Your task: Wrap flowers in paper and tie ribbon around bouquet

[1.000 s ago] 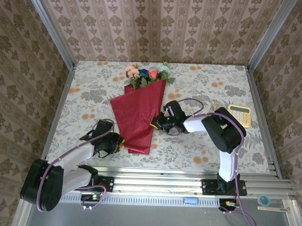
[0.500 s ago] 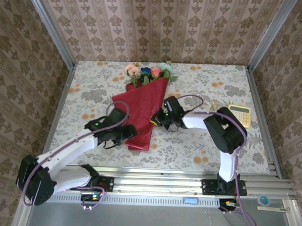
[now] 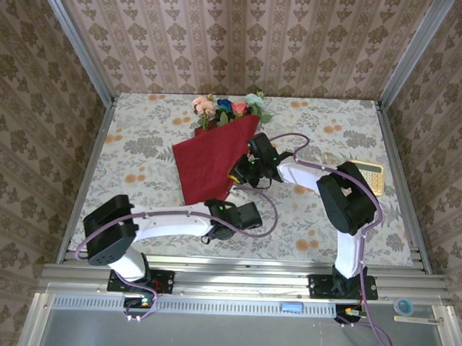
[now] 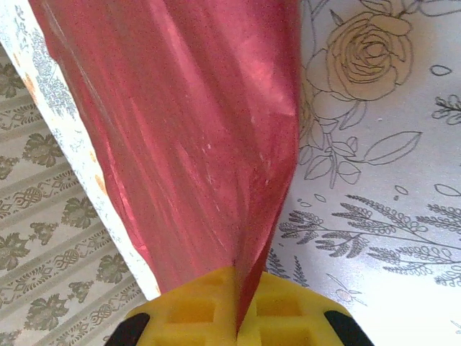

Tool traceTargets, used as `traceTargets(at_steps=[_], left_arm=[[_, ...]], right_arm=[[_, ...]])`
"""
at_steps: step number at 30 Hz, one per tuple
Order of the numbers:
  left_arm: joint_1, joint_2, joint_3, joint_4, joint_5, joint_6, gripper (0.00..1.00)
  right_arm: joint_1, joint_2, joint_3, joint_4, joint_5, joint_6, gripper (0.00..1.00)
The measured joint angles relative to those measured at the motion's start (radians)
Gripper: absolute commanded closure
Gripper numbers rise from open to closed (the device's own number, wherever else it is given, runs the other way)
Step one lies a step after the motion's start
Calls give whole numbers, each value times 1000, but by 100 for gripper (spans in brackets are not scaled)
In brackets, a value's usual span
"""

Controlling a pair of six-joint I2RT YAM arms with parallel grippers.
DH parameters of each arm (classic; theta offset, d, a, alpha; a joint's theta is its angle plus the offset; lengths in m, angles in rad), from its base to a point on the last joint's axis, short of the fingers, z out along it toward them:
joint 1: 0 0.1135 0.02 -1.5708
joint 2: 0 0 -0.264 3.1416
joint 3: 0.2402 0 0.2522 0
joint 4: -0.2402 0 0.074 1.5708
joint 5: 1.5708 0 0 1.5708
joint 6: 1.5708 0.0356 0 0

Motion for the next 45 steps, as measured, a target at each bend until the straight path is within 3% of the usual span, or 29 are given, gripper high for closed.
traceTargets(at_steps=[3,6,8,11,12,19,20,22,24,27,33,38,40,42,45], left_arm=[[-11,67,45,-62,-66,-2,31],[-13,117,67,-109,-109,0,42],[-17,132,67,-129,-124,6,57],[-33,134,67,-153,-138,5,93],[-40,134,67,-159,-140,4,100],[-50,134,62,-174,-148,-8,100],[-50,134,62,-174,-148,-11,100],[-50,134,62,-174,-146,-20,100],[-50,134,57,-175,-145,-27,100],[-50,134,56,-180,-138,-41,100],[-50,134,56,-184,-138,-71,100],[-50,134,56,-187,-134,-87,100],[-50,134,56,-185,-128,-88,100],[-50,134,55,-184,-126,-88,100],[-47,133,50,-169,-128,-89,100]], right_arm=[[-3,1,2,-14,-6,0,100],[-8,1,2,-18,-11,0,100],[-10,1,2,-18,-16,0,100],[-16,2,2,-18,-30,0,100],[-18,3,3,-18,-34,0,100],[-24,20,32,-55,-68,-17,100],[-25,21,37,-60,-71,-25,94],[-27,21,44,-67,-81,-42,63],[-32,21,44,-67,-92,-60,46],[-32,8,26,-64,-116,-89,38],[21,-82,-120,-25,-173,-93,36],[70,-101,-207,44,-196,-68,45],[70,-88,-203,78,-200,-61,66],[64,-56,-171,105,-203,-56,98],[46,-20,-128,126,-212,-59,100]])
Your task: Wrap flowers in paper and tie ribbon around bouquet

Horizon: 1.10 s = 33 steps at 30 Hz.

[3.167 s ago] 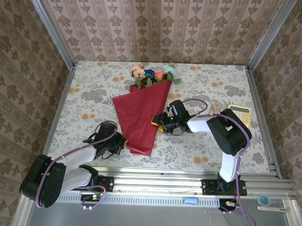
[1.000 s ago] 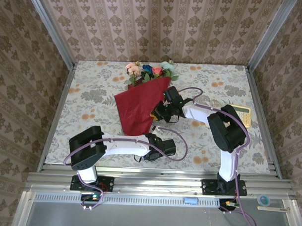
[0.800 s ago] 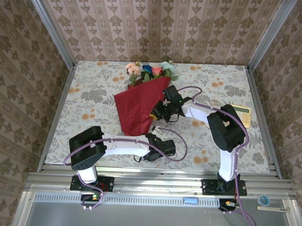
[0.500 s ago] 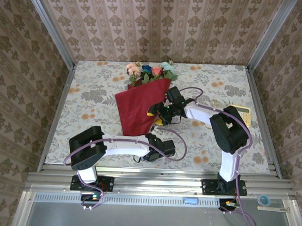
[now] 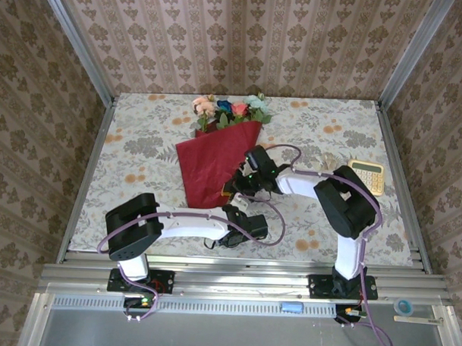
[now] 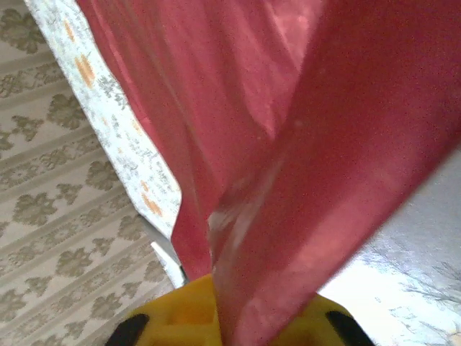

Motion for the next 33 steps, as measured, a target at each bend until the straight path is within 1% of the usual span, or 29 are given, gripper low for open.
traceTargets(at_steps=[1,2,3,4,5,6,7,8,9,10,14,15,16,17,18,19,20,21,22,23,24,28,29,30,31,32,33], left_arm=[[4,0,0,5,-1,-2,100],[7,-2,-1,12,-4,-5,100],[9,-3,-3,23,-8,-7,100],[10,-5,-4,21,-3,-8,100],[6,-11,-10,18,1,-10,100],[2,-19,-18,15,7,-11,100],[1,-26,-24,13,11,-14,100],[-2,-34,-29,11,15,-14,100],[-3,-40,-33,10,16,-14,100],[-3,-45,-35,11,14,-14,100],[3,-49,-35,25,16,-14,100],[4,-49,-35,23,16,-14,100],[4,-49,-37,23,16,-14,100],[4,-49,-37,23,20,-14,100],[3,-49,-37,19,25,-14,100],[2,-49,-37,18,29,-14,100],[2,-49,-37,18,33,-14,100],[2,-49,-37,18,34,-14,100],[2,-49,-37,18,35,-14,100],[2,-49,-37,17,35,-14,100],[2,-49,-37,16,35,-14,100],[3,-49,-37,17,34,-18,100],[3,-49,-37,16,34,-19,100],[3,-49,-37,15,34,-22,100],[3,-49,-37,11,35,-22,100],[2,-49,-37,6,34,-23,100],[2,-49,-37,3,34,-23,100]], right_arm=[[-4,2,5,-1,-2,-10,98],[-8,3,12,-5,-4,-23,84],[-14,5,19,-11,-8,-30,64],[-20,8,27,-8,5,-40,55],[-37,15,40,-7,13,-52,52],[-61,24,60,-3,27,-64,53],[-81,35,77,0,33,-75,56],[-101,50,99,4,39,-84,65],[-120,69,122,12,44,-93,84],[-138,90,145,18,46,-96,100],[-158,158,205,15,47,-110,100],[-155,171,215,15,47,-111,93],[-153,180,224,13,45,-113,77],[-153,187,231,11,49,-111,68],[-159,195,243,11,61,-115,61],[-168,203,258,11,68,-118,58],[-179,211,274,12,78,-125,57],[-191,222,297,8,85,-131,58],[-202,235,322,6,90,-138,65],[-209,246,343,5,95,-144,80],[-218,258,365,2,101,-154,99],[-238,290,414,-29,111,-163,100],[-238,293,420,-37,113,-167,90],[-239,297,426,-45,114,-167,75],[-238,302,435,-55,118,-171,63],[-238,306,444,-58,125,-177,57],[-240,312,455,-62,132,-182,56]])
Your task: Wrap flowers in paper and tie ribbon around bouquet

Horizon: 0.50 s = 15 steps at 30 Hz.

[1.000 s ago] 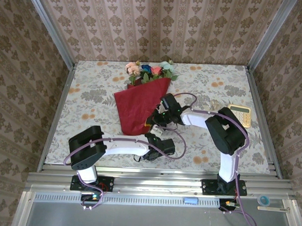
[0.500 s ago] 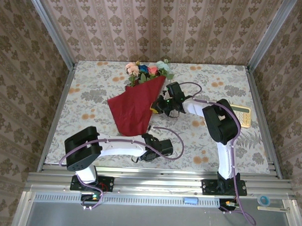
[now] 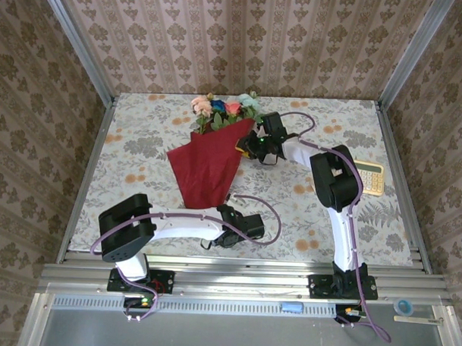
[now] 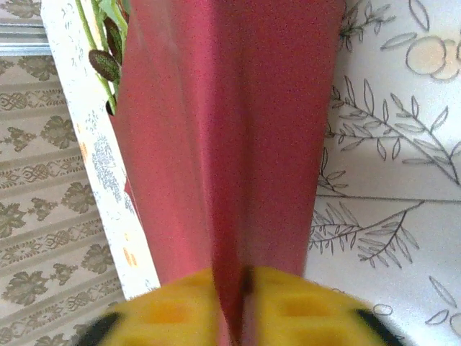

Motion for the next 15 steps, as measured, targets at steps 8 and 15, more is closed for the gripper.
traceTargets(at_steps=[8,15], left_arm=[[0,1,5,-11,0,-1,100],[0,1,7,-10,0,-1,100]], right_arm=[[-34,72,125,-50,35,-31,100],[-55,116,174,-106,45,-39,59]])
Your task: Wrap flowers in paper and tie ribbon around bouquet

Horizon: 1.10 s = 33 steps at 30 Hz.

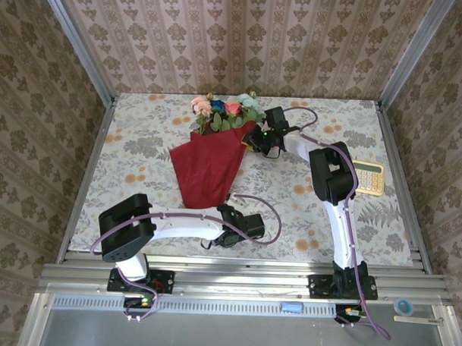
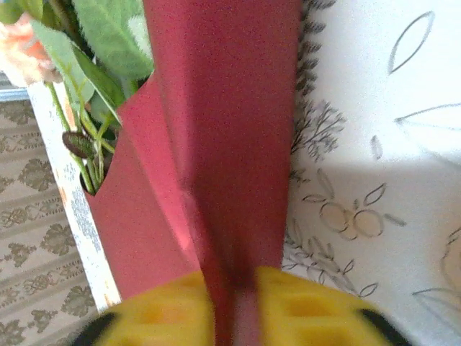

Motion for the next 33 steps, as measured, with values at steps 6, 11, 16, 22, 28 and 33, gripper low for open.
traceTargets(at_steps=[6,11,16,22,28,33], left_arm=[[0,0,0,-1,-1,0,100],[1,6,16,8,1,2,100],[0,18,19,5,9,2,100],[0,18,26,5,14,3,100],[0,18,27,5,23,3,100],[0,18,27,6,26,3,100]], right_arm=[[-48,52,111,-24,12,-16,100],[-58,83,163,-56,8,-21,68],[-59,128,241,-71,14,-25,78],[-63,141,267,-89,18,-39,83],[-68,152,306,-119,23,-48,66],[-71,160,325,-137,26,-58,100]])
